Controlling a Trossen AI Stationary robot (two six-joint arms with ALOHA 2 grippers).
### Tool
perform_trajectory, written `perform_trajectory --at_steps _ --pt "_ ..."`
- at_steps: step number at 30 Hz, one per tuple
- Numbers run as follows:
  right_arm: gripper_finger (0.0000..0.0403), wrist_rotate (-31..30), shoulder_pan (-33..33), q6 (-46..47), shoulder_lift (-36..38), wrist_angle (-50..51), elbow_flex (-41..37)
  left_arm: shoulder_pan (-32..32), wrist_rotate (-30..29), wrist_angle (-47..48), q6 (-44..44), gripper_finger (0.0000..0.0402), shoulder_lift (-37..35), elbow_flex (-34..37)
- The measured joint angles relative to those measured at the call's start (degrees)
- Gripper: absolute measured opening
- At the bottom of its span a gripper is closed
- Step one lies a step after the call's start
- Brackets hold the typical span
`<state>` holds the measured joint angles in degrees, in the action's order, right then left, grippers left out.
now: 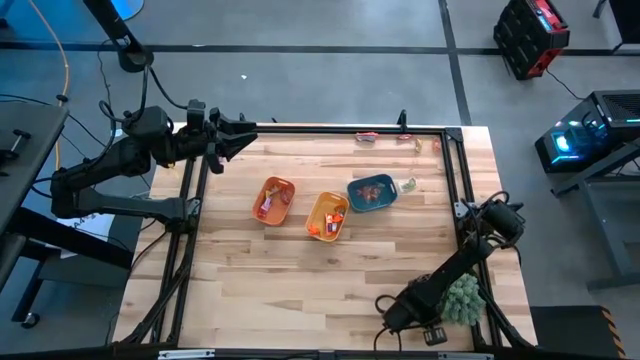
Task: Sort candy
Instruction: Put the red candy into the orange bin
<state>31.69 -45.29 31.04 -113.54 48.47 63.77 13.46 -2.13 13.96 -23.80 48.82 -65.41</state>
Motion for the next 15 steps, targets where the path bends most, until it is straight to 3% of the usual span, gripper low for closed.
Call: perform_trajectory --at_steps 7,15 --pt "0.0003 -4.7 1.8 -4.8 0.0 5.2 4.2 0.0 0.0 0.0 0.3 0.0197 0.0 0.0" --pt "0.0 -32.5 8.6 -22.6 0.4 13.3 14.6 0.0 0.0 0.0 0.0 0.0197 0.0 0.0"
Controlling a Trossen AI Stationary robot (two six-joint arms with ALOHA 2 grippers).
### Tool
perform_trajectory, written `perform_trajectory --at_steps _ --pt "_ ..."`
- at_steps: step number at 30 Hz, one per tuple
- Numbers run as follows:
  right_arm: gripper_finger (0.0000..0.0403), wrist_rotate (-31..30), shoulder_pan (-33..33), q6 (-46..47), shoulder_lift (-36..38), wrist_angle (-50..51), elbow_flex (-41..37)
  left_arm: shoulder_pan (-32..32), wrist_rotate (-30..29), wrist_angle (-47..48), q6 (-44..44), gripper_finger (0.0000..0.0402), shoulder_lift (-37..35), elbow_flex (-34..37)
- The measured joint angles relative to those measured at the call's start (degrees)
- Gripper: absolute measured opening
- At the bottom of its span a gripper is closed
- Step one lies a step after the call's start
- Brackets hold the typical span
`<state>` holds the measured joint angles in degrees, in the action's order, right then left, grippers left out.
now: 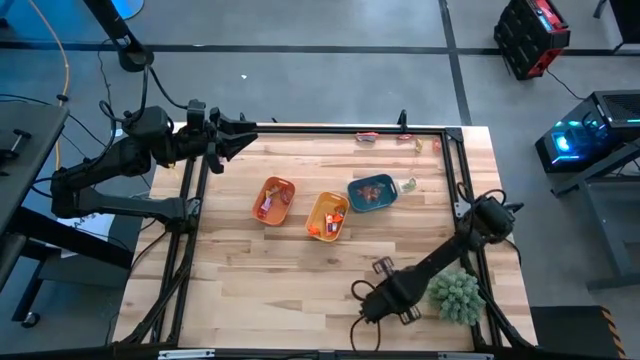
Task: Sort candy
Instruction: Put the red candy into the orange bin
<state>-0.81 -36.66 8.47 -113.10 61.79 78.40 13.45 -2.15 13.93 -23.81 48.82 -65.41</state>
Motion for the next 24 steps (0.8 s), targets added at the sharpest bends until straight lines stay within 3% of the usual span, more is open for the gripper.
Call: perform_trajectory --at_steps 5,14,18,24 --pt "0.0 -14.2 4.8 -11.8 0.1 2.0 2.0 0.0 0.0 -0.1 -1.2 0.0197 0.0 0.0" --pt "0.0 -23.6 20.7 -23.7 0.1 -5.8 5.7 0.0 0.5 -0.3 -1.6 0.0197 0.0 0.0" --pt "0.0 -22.3 28.0 -24.7 0.2 -16.3 13.5 0.0 2.0 -0.6 -1.6 0.0197 -0.2 0.0" --pt "0.0 -4.9 38.4 -13.0 -0.1 -42.0 19.5 0.0 2.1 -0.6 -1.6 0.0197 -1.6 0.0"
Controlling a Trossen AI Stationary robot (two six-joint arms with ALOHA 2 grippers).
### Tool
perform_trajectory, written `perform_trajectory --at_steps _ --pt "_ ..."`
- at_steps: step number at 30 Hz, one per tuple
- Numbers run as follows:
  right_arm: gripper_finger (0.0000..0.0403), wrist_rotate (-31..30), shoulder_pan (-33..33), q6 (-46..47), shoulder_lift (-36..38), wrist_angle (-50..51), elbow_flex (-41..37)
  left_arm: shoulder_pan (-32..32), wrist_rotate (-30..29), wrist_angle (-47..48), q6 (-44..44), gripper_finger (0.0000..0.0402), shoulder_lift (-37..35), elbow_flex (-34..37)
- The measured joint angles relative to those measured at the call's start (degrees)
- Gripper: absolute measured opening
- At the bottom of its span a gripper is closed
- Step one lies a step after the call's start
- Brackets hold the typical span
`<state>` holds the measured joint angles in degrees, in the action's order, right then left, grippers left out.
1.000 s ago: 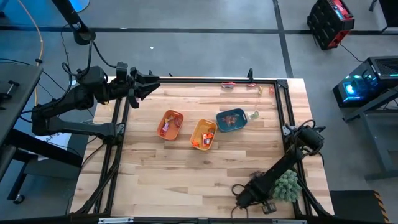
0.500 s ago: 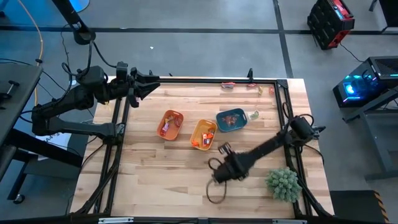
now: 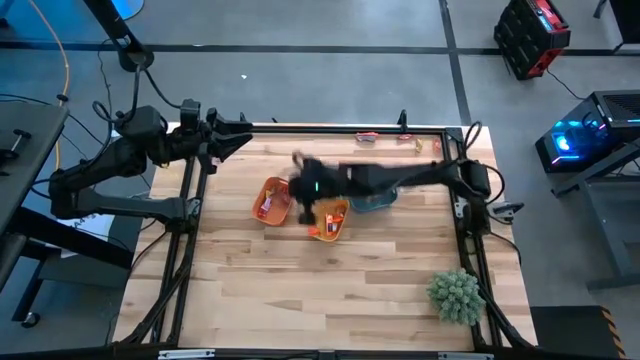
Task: Sort candy
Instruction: Put the red candy into the orange bin, then put the green gummy into the blue bin
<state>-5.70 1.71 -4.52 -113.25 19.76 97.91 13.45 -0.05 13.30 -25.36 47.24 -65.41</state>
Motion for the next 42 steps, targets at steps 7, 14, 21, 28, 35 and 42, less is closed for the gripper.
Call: perform_trajectory --at_steps 7,14,21,28,35,42 --pt "0.0 3.4 4.0 12.0 -5.3 -15.5 0.0 0.0 0.0 0.0 1.5 0.0197 -1.4 0.0" --pt "0.002 3.4 4.2 25.3 -8.8 -19.2 0.0 0.0 -0.1 0.2 1.5 0.0197 -1.6 0.0" --pt "0.0112 3.4 5.1 30.0 -8.6 -18.7 -0.1 0.0 -0.5 0.2 1.6 0.0197 -1.5 0.0" --pt "0.0174 7.3 8.5 26.7 -4.1 -15.1 -0.1 0.0 -10.6 10.7 1.4 0.0197 -0.5 -0.1" --pt "0.0178 5.1 14.0 19.2 6.7 -0.5 -0.1 4.2 -22.2 35.5 -3.8 0.0197 10.9 0.1" --pt "0.0178 1.5 18.5 18.3 16.5 8.8 -0.1 17.0 -18.8 31.8 0.4 0.0197 28.9 4.3"
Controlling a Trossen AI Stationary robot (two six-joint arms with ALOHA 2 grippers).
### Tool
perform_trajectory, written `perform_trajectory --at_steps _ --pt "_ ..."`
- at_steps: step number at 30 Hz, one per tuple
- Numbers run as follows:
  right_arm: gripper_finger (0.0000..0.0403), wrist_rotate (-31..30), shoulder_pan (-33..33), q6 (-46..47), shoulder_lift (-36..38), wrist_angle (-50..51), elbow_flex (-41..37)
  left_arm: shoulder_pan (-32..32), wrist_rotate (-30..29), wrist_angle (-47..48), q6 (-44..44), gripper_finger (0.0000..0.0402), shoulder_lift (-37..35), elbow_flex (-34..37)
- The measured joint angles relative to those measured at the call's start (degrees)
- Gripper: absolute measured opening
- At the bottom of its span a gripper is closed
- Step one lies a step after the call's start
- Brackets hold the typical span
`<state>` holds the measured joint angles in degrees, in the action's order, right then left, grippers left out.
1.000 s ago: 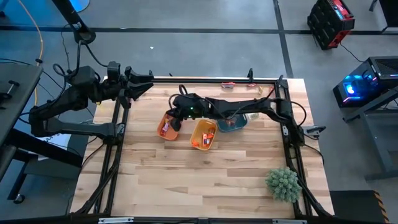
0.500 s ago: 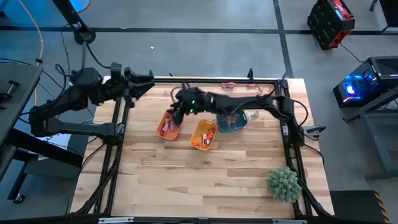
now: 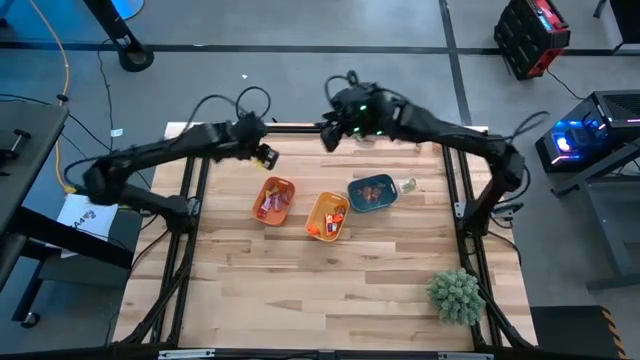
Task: Sort candy
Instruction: Put the green gummy into the blue bin
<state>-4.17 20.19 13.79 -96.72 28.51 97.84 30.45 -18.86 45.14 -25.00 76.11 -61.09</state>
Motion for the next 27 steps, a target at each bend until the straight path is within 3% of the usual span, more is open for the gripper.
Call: perform_trajectory --at_steps 5,11,18,27 --pt "0.0178 -1.9 1.3 -3.9 4.8 5.0 0.0 10.9 2.0 -2.8 -5.5 0.0197 9.7 0.6" --pt "0.0178 -1.5 2.8 -10.2 6.7 8.8 0.0 18.5 2.7 -8.0 -13.9 0.0197 15.5 0.5" --pt "0.0178 -0.1 5.2 -15.3 6.7 10.5 -1.0 22.6 2.5 -8.9 -25.8 0.0197 20.3 0.5" --pt "0.0178 2.8 9.0 -13.8 6.7 10.7 -1.2 24.7 0.7 -9.2 -34.8 0.0197 24.1 0.5"
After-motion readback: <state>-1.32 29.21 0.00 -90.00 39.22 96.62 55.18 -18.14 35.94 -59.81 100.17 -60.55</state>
